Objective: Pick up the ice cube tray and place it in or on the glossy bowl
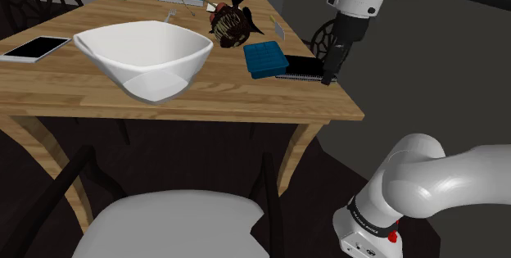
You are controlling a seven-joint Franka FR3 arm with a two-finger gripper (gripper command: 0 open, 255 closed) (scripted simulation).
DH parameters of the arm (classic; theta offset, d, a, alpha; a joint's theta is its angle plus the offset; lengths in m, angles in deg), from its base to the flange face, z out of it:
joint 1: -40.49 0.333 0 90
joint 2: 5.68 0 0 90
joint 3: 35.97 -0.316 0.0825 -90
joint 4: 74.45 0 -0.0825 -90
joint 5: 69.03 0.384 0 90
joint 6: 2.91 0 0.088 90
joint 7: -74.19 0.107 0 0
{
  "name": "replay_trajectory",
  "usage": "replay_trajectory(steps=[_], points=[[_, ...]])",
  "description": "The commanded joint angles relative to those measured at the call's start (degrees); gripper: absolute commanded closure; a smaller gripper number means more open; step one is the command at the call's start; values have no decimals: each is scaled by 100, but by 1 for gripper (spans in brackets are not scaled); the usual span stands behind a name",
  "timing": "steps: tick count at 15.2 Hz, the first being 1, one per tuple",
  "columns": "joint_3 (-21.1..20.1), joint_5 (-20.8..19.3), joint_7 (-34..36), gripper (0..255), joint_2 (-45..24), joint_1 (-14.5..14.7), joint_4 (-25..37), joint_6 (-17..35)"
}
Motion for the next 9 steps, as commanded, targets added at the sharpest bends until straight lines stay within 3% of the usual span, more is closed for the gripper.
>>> replay_trajectory(steps=[1,5,9], points=[[0,0,0,0,0,0,0,0],[987,979,-272,0,-271,3,-99,1060],[2007,2179,-799,0,-628,217,-221,2025]])
